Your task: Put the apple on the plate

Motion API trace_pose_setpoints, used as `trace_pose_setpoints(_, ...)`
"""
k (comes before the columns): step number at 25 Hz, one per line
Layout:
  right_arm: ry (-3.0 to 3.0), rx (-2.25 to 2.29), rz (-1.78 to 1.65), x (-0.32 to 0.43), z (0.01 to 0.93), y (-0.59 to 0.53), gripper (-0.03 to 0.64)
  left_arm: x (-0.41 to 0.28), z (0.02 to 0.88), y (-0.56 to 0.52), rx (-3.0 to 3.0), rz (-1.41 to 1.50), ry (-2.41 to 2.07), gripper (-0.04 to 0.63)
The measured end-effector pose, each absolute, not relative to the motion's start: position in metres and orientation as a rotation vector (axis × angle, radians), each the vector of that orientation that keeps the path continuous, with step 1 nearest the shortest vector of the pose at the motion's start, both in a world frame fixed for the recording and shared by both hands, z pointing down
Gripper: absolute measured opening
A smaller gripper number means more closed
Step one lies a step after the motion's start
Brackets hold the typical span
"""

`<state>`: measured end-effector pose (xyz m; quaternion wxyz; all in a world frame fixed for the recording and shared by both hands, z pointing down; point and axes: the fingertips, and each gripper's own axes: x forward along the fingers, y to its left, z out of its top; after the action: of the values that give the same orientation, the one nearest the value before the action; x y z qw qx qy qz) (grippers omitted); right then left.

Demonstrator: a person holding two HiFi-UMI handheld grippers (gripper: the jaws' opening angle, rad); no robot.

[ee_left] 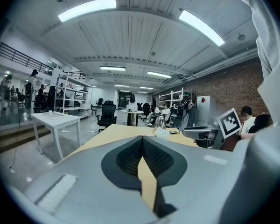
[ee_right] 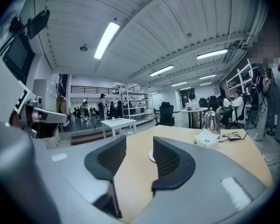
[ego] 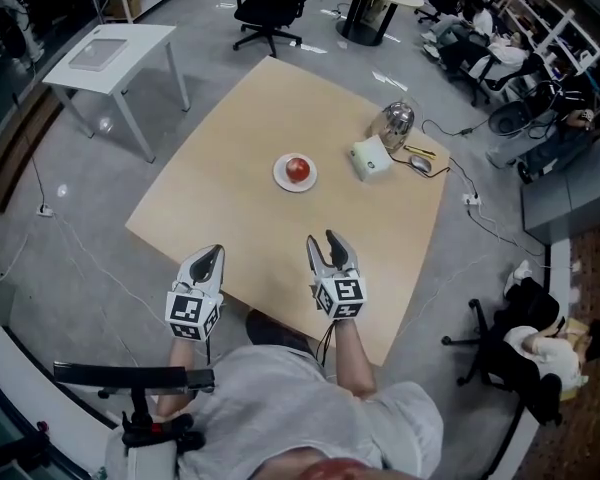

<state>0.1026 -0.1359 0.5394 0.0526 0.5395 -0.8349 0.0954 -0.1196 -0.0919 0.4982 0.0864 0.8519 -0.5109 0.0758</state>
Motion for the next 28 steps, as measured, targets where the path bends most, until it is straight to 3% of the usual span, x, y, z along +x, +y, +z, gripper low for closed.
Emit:
trace_pose_setpoints(21,-2.536,1.665,0.235,0.104,0.543,-0.114,0.024,-0.112,0.502,-0.092,2.584,0.215,-1.49,0.018)
trace_pose_setpoints(28,-2.56,1.653,0.244,0.099,0.538,-0.097,0.006,-0.111,0.499,-0.078,2.586,0.215,-1.487,0.018)
